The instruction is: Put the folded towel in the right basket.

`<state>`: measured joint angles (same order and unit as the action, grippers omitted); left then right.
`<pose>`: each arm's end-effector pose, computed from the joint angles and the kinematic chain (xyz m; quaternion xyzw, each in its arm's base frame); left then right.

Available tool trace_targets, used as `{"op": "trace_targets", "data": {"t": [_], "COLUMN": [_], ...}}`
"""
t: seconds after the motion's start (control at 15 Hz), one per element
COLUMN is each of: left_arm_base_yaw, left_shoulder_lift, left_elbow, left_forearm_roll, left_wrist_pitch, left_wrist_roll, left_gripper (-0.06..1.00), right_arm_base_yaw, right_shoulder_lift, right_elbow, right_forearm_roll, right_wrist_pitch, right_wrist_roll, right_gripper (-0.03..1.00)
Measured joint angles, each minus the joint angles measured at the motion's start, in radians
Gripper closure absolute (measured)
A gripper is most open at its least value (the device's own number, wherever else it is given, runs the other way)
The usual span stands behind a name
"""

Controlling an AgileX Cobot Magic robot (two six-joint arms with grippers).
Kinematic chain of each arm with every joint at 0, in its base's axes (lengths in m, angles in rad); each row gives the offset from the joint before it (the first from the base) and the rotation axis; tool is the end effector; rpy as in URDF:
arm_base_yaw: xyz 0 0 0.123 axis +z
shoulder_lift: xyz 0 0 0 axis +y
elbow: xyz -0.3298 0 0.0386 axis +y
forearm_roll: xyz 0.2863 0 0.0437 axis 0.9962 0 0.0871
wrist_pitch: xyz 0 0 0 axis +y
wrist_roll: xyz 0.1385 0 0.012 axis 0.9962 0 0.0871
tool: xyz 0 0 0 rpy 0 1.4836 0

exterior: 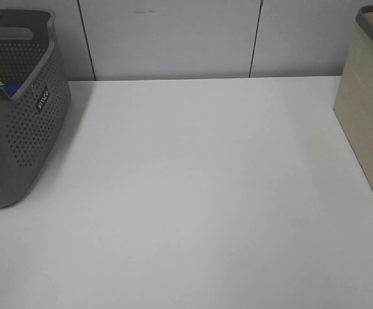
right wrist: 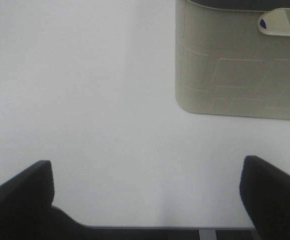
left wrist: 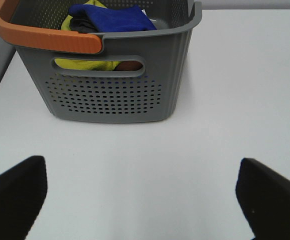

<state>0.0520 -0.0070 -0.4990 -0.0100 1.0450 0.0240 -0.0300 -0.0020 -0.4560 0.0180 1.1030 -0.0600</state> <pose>0.0242 0.0001 0.2755 -0.0117 0.8474 0.0152 0.5306 0.0255 0.0015 0.2531 -0.0135 0.8743 -0.0128 0.4850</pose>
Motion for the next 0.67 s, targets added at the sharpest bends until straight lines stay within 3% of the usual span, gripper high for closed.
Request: {"op": "trace_targets", "data": {"t": [0.67], "left_arm_base_yaw": [0.0], "left_shoulder_lift": [0.0], "left_elbow": [0.0], "left_forearm_roll": [0.0], "left_wrist_pitch": [0.0], "left_wrist_roll": [0.0], "left_gripper": [-0.05], "right_arm_base_yaw": [0.0], "right_shoulder_lift": [0.0], "right_elbow": [0.0], "right_forearm_roll": [0.0], "right_wrist_pitch": [0.0], "right_wrist_roll": [0.0], "right_gripper": [0.0]}}
